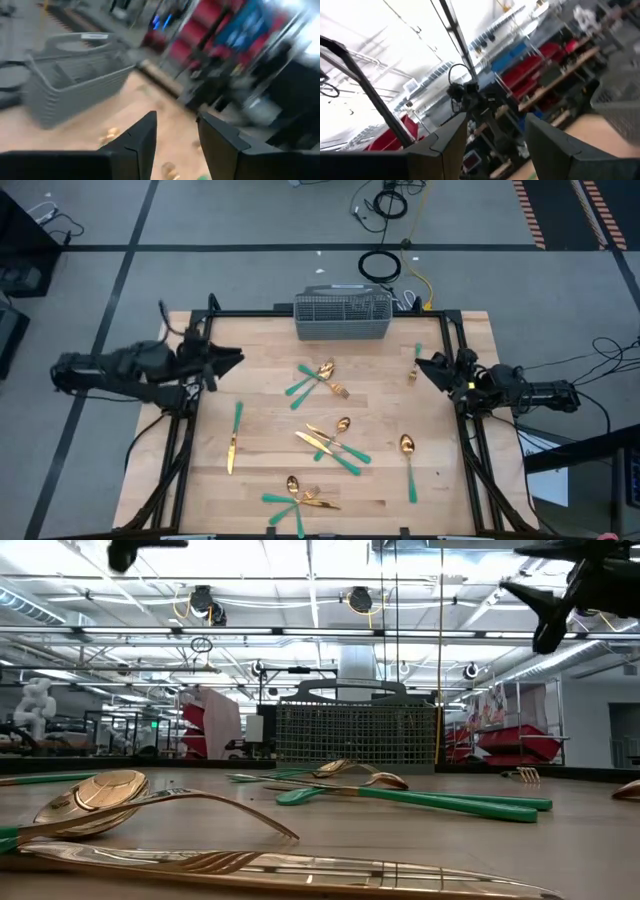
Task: Sort silverware
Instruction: Put the green fork into the gray silverware basket
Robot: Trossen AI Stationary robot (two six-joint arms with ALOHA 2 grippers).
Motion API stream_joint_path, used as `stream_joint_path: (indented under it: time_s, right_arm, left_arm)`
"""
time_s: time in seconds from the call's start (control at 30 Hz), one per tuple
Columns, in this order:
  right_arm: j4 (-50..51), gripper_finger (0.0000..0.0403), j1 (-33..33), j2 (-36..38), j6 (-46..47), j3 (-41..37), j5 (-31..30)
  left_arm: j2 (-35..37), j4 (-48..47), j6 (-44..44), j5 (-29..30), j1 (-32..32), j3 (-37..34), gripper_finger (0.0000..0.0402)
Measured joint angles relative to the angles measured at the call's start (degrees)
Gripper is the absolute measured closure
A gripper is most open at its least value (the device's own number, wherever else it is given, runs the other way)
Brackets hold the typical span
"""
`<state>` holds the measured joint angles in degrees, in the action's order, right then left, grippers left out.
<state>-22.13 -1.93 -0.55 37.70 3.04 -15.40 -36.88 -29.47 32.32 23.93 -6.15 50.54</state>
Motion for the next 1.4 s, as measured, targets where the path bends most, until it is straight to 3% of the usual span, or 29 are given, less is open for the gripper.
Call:
stream_joint_path:
  time_s: [0.13, 0.23, 0.3, 0.4, 0.5, 0.63, 0.83, 1.0, 1.17, 1.27, 1.4]
  right_arm:
    - [-5.0, 0.0215, 0.0, 0.0, -2.9, 0.3, 0.5]
    - [-4.6, 0.0215, 0.0, 0.0, -5.1, 0.3, 0.6]
    - [-4.3, 0.0215, 0.0, 0.0, -5.5, 0.3, 0.3]
    - [-3.4, 0.0215, 0.0, 0.0, -5.6, 0.3, 0.3]
    - [-1.8, 0.0215, 0.0, -0.1, -4.9, 0.3, 0.3]
    - [0.5, 0.0215, 0.0, -0.1, -2.0, 0.2, 0.3]
    - [11.3, 0.0215, -0.1, -0.8, 5.4, 0.2, -2.4]
    - [21.3, 0.0215, 0.0, -9.6, 5.9, 6.5, 0.3]
    - [30.6, 0.0215, 0.0, -27.1, -6.7, 22.4, -0.1]
    - [40.3, 0.0215, 0.0, -35.8, -11.9, 32.4, 0.6]
    - [52.8, 0.0215, 0.0, -42.8, -16.2, 42.1, 4.1]
  left_arm:
    - [-14.5, -24.0, -4.1, -5.1, 0.0, 15.5, 0.0254]
    - [-23.7, -40.4, -2.6, -5.8, 0.0, 20.8, 0.0254]
    - [-28.0, -47.0, 5.7, -3.3, 0.3, 21.3, 0.0254]
    - [-33.4, -54.3, 28.0, -2.7, 1.5, 20.0, 0.0254]
    - [-37.1, -54.4, 36.7, -9.5, 1.3, 18.2, 0.0254]
    - [-40.1, -49.9, 44.8, -14.3, -1.1, 15.2, 0.0254]
    - [-41.9, -39.8, 51.3, -13.7, -3.5, 12.3, 0.0254]
    - [-41.9, -33.8, 48.6, -13.2, -1.1, 11.9, 0.0254]
    - [-41.9, -33.0, 44.1, -9.6, 0.0, 11.9, 0.0254]
    - [-41.9, -23.2, 28.8, -5.6, 1.6, 11.9, 0.0254]
    - [-43.0, -5.0, -5.3, -4.8, 5.1, 12.0, 0.0254]
